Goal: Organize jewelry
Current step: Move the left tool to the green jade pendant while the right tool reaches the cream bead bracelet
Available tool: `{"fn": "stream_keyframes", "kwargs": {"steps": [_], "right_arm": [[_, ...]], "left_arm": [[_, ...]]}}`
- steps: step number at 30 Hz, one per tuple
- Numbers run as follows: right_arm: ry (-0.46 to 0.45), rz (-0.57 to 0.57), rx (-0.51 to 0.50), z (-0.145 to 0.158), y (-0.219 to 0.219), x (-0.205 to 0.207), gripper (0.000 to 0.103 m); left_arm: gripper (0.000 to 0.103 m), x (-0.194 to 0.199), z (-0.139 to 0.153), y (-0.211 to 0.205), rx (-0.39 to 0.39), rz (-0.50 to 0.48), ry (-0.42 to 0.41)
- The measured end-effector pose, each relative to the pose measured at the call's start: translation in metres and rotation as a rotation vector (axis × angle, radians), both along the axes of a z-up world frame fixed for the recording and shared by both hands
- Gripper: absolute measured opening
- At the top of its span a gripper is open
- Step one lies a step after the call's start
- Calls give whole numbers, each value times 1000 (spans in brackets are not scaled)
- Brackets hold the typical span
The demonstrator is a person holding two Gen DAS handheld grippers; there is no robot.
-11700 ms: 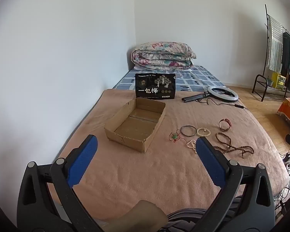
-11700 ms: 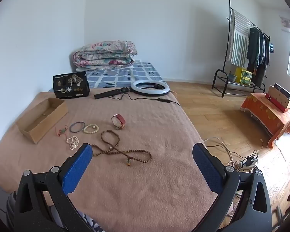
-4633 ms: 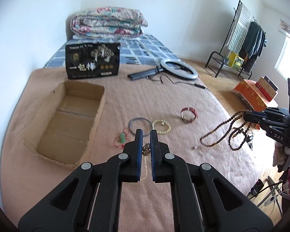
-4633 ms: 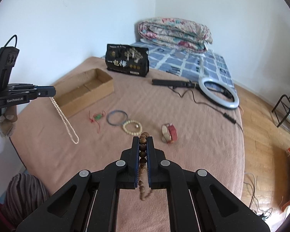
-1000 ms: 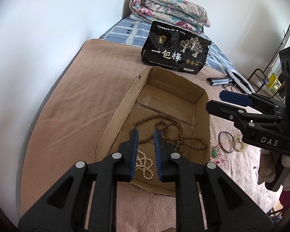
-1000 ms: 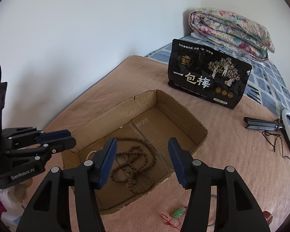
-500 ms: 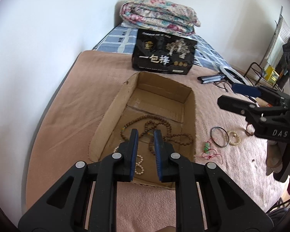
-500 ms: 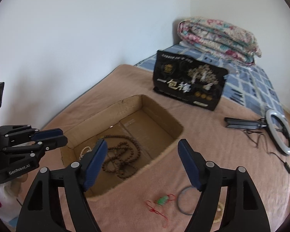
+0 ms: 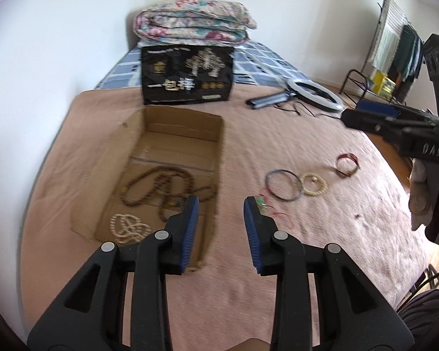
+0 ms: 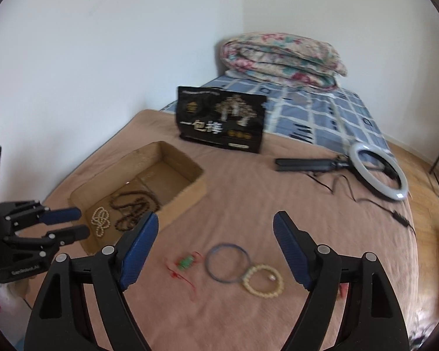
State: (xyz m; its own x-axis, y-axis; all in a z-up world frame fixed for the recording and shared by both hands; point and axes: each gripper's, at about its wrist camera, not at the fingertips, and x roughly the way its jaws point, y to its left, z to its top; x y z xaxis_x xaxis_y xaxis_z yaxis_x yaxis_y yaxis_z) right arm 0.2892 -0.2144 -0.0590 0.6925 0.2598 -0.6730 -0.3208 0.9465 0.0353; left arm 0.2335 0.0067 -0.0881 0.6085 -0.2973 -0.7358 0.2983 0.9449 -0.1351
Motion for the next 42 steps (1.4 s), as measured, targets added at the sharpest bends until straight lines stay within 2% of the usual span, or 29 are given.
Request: {"fn": "stream_keyframes", "kwargs": {"steps": [9,17,29,37,39,42], "right_arm": [[10,-107,10,-5,-74,-30,82],[65,-159,47,-28,-118,-44,82],[223,-138,44,-86,-120,-29,82],[290,-150,101,-110,-124,-8,81],[300,-147,116,-113,-122,-3,78],[325,-140,132,-120,-119,6,67]], "left_arm": [[31,-8,-17,-47,19,-76,26],[31,1,-43,-74,29,-98,72],[31,24,-78,-89,52,-94,134],[31,43,-97,-100,72,-93,160],[31,49,-103,-103,79,-91,166],[31,55,-110,-107,96,-86,175]]}}
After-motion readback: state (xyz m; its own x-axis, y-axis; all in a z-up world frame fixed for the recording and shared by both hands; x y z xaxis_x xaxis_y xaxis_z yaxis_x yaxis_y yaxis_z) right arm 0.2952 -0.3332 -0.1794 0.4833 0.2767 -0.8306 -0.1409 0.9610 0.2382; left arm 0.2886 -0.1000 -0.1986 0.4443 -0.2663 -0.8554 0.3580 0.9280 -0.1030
